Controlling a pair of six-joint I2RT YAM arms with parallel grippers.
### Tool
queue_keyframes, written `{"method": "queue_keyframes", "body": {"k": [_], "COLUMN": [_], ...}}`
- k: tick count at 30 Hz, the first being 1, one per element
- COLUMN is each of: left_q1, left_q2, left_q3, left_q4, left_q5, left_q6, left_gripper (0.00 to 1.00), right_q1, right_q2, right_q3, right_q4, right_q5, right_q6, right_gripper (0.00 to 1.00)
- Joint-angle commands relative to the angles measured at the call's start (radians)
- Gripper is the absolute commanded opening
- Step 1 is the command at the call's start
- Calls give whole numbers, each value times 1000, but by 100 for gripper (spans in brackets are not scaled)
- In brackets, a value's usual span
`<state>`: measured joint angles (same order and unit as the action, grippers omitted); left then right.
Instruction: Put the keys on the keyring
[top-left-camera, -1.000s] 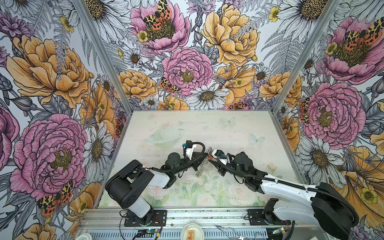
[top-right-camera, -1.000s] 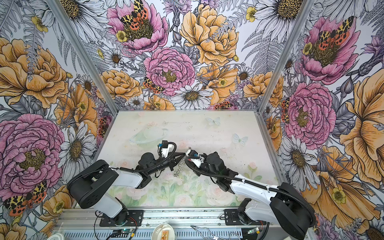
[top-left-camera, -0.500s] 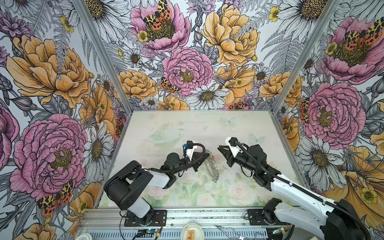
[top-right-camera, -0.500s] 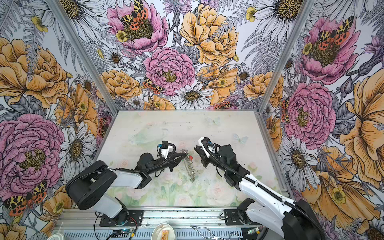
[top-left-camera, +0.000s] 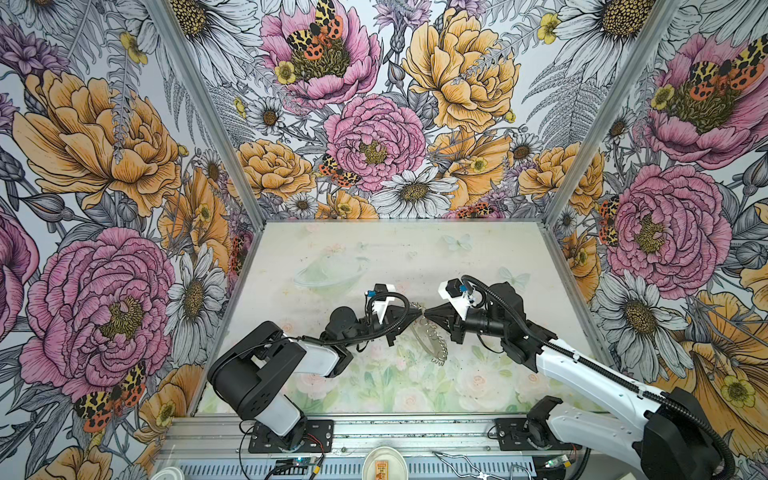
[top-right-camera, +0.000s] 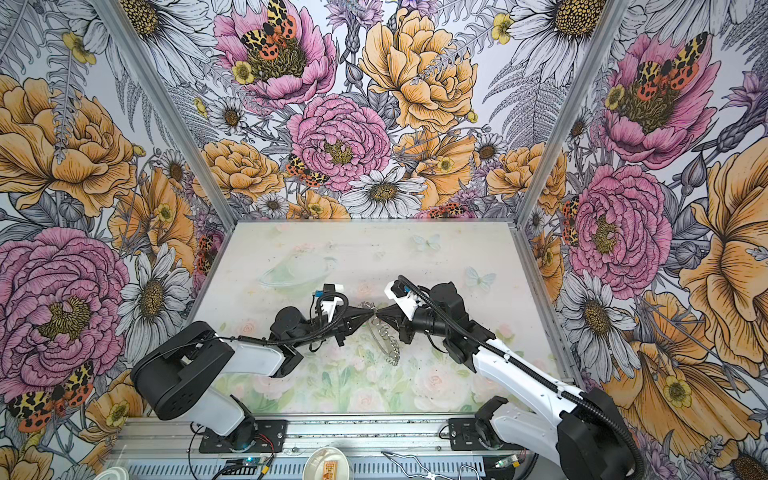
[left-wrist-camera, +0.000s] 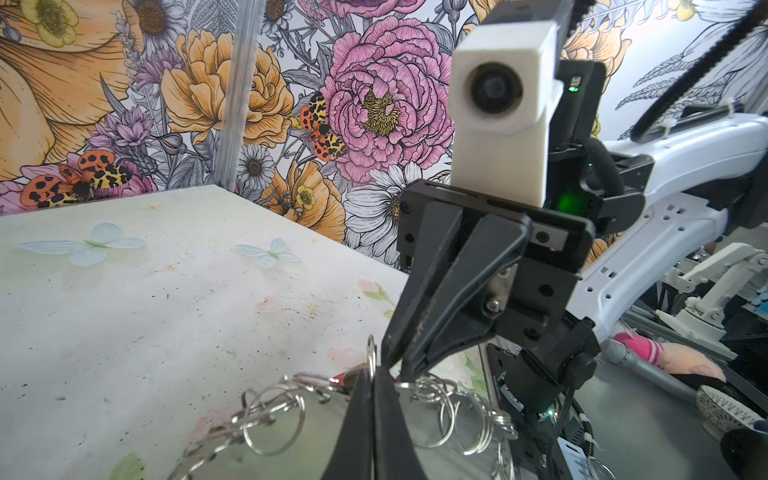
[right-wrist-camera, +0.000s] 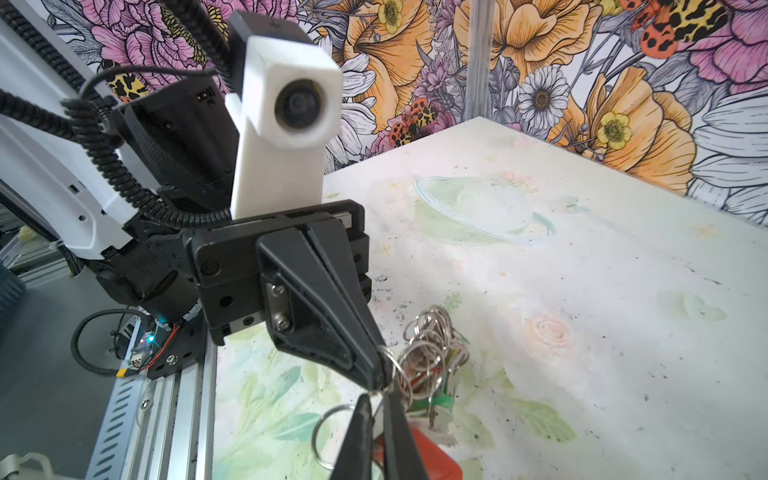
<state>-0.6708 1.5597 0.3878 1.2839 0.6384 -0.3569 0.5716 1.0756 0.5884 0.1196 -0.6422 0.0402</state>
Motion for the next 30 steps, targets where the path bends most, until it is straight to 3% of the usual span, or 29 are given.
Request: {"method": "queue_keyframes", "body": {"k": [1, 21, 30], "left_q1": [23, 40, 46], "left_q2": [7, -1, 3], "left_q3": [5, 2, -6], "left_q4": [129, 130, 130], "left_q5": [84, 183, 188], "left_q6": [7, 10, 7], "left_gripper": [0, 0, 0], "right_q1": [-12, -11, 2], "right_q2": [16, 28, 21], "right_q3": [43, 43, 73], "right_q4": [-16, 17, -64], "right_q5": [-66, -135, -48], "right_q6": [18, 24, -14], "right_gripper": [9, 0, 0]}}
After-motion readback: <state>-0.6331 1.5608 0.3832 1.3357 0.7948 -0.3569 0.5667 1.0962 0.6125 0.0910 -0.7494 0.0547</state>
